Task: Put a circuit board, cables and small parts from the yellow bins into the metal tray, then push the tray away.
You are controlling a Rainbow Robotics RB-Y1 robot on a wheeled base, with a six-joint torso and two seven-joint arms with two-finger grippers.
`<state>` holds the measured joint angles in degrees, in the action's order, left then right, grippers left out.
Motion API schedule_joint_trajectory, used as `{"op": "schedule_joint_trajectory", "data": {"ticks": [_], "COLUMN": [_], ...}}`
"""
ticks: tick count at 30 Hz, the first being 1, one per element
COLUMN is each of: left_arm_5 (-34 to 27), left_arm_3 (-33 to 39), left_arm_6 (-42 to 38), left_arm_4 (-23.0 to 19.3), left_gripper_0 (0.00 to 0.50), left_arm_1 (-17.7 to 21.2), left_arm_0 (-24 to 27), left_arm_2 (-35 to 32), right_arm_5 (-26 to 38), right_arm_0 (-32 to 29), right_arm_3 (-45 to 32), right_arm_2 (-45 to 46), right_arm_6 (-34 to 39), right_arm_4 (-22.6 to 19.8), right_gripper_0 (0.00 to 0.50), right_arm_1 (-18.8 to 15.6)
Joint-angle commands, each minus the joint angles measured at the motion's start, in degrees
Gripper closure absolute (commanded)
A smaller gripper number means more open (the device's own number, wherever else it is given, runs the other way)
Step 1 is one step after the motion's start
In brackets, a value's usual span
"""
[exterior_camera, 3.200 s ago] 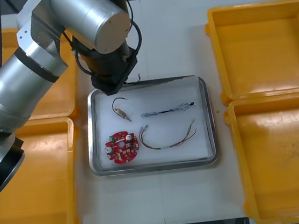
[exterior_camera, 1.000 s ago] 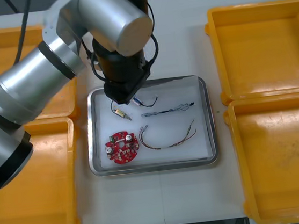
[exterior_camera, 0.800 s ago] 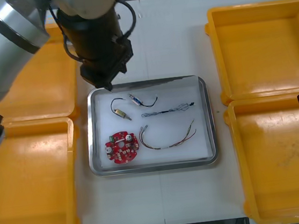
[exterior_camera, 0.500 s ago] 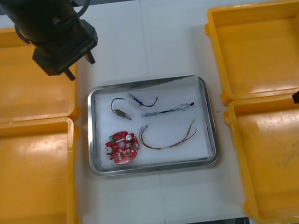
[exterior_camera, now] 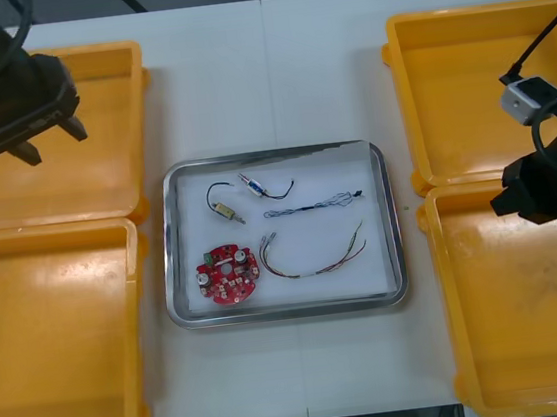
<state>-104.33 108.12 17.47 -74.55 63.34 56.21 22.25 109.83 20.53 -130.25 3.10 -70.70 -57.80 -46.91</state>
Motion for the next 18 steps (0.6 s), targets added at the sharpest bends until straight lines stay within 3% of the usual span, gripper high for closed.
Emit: {"op": "schedule_joint_trajectory", "data": {"ticks": [1,5,10,18], "left_arm_5": [2.64,4.93,8.53,12.4], "left_arm_3": [4.46,5.78,8.33,10.18], "left_arm_6": [11.89,16.64,22.44,23.32], "left_arm_4": [-1.03,-0.42,3.27,6.79], "left_gripper_0": [0.0,0.0,0.0,0.0], "left_arm_1": [6.8,9.08,11.54,12.78], "left_arm_0": [-9.02,-15.08,-22.99,-33.71], "left_arm_2": [-7.66,-11.0,-13.72,-17.33], "right_arm_5": [0.17,0.17,0.17,0.17], "right_arm_0": [5.66,8.04,12.52,19.02], "right_arm_3": [-2.99,-3.87,-4.48,-3.95], "right_arm_2": [-5.12,-8.55,-15.5,-24.11], "right_arm_6": [1.27,1.18,0.3,-2.16], "right_arm_4": [-1.7,-1.87,-1.96,-1.61], "right_gripper_0": [0.0,0.0,0.0,0.0], "right_arm_1": [-1.17,-1.17,-0.99,2.7]}}
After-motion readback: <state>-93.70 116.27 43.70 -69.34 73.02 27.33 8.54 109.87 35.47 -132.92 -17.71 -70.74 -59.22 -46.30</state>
